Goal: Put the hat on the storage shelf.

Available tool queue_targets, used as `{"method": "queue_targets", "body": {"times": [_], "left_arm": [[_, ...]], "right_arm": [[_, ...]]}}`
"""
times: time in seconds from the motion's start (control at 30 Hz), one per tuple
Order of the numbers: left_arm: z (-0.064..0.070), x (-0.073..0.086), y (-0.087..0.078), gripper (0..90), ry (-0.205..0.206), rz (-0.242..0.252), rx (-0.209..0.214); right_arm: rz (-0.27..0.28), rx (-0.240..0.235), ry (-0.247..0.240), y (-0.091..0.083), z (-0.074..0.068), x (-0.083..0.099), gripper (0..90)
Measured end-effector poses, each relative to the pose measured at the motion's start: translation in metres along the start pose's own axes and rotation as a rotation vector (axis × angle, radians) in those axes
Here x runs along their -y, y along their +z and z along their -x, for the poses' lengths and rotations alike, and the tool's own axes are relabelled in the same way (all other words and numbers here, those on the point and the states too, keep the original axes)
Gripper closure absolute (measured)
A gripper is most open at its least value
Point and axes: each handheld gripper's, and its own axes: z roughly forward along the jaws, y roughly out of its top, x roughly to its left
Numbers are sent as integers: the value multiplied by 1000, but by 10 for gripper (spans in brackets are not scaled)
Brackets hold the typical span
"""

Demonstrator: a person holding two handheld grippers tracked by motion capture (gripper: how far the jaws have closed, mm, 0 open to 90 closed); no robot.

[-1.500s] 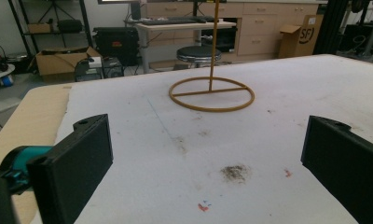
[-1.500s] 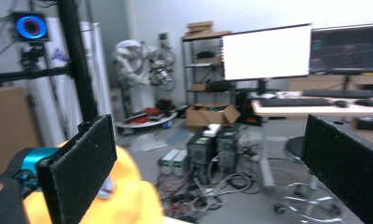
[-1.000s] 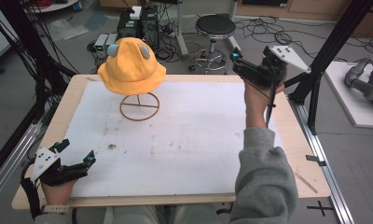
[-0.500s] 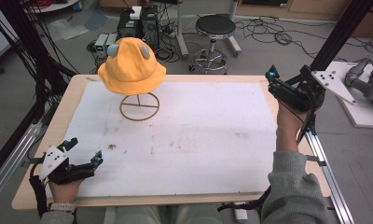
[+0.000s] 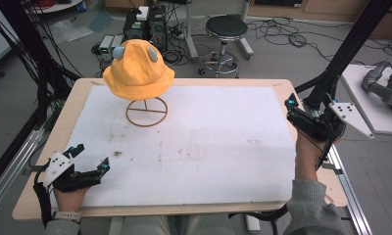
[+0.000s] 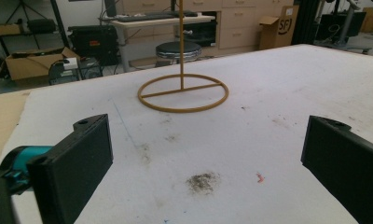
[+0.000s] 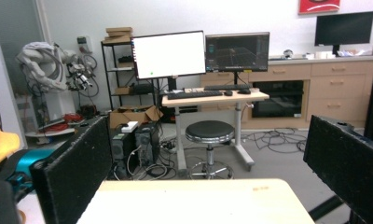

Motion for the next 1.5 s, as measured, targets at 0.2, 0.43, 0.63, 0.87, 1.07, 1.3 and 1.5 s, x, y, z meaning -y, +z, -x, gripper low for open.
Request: {"method": "queue_targets", "body": {"times": [0.2, 0.43, 0.63, 0.87, 1.07, 1.3, 1.5], "left_arm": [[1, 0, 2, 23, -4, 2, 3], [0, 1, 3, 23, -8, 3, 24], [1, 1, 4, 23, -8, 9, 35], [2, 1, 4, 23, 8, 4, 42], [1, 0, 1, 22, 12, 19, 51], [-1, -1, -2, 17, 8, 37, 51], [-1, -2, -3, 17, 11, 37, 57]], "right_arm": [[-9, 33, 1, -8, 6, 19, 12], [-10, 56, 24, -17, 13, 36, 12], [-17, 77, 42, -22, 19, 50, 12], [-48, 100, 80, -21, 29, 60, 12], [-61, 101, 87, -21, 31, 63, 12], [-73, 108, 82, -21, 32, 66, 12], [-81, 109, 67, -18, 29, 68, 12]]}}
